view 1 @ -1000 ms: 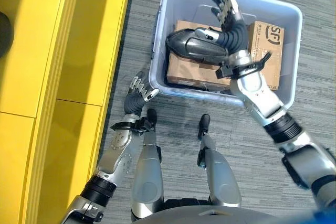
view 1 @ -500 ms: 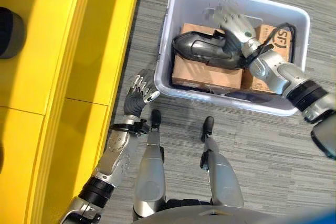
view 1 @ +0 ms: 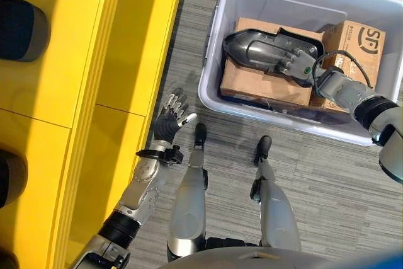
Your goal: Move parts from the plastic box to the shelf.
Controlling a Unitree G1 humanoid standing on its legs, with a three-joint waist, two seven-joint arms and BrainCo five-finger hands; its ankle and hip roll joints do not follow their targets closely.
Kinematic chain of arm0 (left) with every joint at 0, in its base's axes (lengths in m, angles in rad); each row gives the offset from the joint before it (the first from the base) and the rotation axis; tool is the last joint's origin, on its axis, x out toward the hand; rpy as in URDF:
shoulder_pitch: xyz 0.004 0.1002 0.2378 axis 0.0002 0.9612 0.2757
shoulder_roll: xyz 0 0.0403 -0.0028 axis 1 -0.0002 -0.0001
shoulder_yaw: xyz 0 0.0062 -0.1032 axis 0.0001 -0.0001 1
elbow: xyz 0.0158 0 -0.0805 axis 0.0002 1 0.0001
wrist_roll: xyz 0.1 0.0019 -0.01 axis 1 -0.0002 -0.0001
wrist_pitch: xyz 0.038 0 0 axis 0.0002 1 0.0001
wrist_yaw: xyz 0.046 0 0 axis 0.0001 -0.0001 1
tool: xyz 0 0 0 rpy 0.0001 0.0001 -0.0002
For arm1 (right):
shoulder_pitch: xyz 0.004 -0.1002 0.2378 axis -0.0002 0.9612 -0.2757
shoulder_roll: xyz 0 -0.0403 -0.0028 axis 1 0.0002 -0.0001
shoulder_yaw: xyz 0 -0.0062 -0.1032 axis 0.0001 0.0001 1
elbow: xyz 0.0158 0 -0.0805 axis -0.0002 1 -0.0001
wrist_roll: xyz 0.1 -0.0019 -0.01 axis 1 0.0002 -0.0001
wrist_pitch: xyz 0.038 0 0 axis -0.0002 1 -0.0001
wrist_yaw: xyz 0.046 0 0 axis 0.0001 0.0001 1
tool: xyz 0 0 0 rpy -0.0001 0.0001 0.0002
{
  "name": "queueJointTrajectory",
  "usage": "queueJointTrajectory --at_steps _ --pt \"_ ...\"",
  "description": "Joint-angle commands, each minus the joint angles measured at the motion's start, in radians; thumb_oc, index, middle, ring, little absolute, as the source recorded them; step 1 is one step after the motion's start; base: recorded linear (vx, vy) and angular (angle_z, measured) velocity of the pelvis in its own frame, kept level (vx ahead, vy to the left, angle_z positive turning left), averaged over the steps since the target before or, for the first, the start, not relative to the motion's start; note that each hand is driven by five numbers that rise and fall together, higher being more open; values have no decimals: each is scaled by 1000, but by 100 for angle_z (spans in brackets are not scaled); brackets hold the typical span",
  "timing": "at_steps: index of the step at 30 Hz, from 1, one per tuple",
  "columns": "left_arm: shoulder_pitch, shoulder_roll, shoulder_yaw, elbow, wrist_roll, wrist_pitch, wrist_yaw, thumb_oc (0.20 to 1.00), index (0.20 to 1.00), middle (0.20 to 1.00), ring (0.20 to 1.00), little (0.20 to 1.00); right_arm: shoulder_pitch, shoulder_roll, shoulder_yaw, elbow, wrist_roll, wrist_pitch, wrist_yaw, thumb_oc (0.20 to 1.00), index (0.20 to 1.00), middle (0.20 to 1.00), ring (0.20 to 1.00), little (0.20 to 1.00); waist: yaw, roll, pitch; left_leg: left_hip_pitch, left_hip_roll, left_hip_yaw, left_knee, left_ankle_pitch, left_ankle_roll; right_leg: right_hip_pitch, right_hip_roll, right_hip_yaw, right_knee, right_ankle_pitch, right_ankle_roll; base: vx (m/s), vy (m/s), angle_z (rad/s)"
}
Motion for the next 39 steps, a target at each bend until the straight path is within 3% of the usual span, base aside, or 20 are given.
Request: queueJointTrajectory --at_steps 1,19,23,24,27,32,39 --pt "-18 17 -7 -67 -1 -58 -16 1000 1000 1000 1000 1000 -106 -70 45 15 -37 44 -13 1000 1000 1000 1000 1000 16 -22 34 -27 10 -29 64 -65 -9 7 -87 -39 149 -121 76 -1 -5 4" --pt "4 18 7 -89 13 -57 -7 1000 1000 1000 1000 1000 -156 -112 102 53 -60 57 11 1000 1000 1000 1000 1000 39 -10 46 -80 6 -39 59 -62 -7 -47 -95 -56 163 -129 78 3 -1 2" --pt "-1 3 11 -84 22 -62 6 1000 1000 1000 1000 1000 -77 -82 0 59 5 80 -1 1000 1000 1000 1000 1000 35 -10 46 -84 7 -35 60 -63 -6 -53 -96 -56 164 -127 78 0 0 0" --pt "-15 -15 5 -68 26 -64 18 1000 1000 1000 1000 1000 -20 -42 -98 34 119 80 -14 1000 1000 1000 1000 1000 30 -11 46 -81 7 -31 61 -68 -4 -52 -95 -55 167 -130 77 0 0 0" --pt "-37 -30 -8 -51 33 -63 29 1000 1000 1000 1000 1000 13 6 -186 7 270 63 -21 1000 1000 1000 1000 1000 25 -14 46 -86 7 -28 64 -66 -2 -56 -95 -51 165 -123 76 0 0 0" --pt "-59 -68 -25 -31 44 -57 64 1000 1000 1000 1000 1000 109 211 -491 29 811 18 -65 1000 1000 1000 1000 1000 5 -21 46 -72 9 -12 61 -71 2 -50 -92 -45 160 -119 72 -3 37 -2" --pt "-57 -73 -21 -11 41 -21 85 1000 1000 1000 1000 1000 127 349 -746 95 1394 -52 -67 1000 1000 1000 1000 1000 -11 -39 46 -49 14 -1 55 -76 0 -36 -86 -43 161 -120 69 0 8 -2"
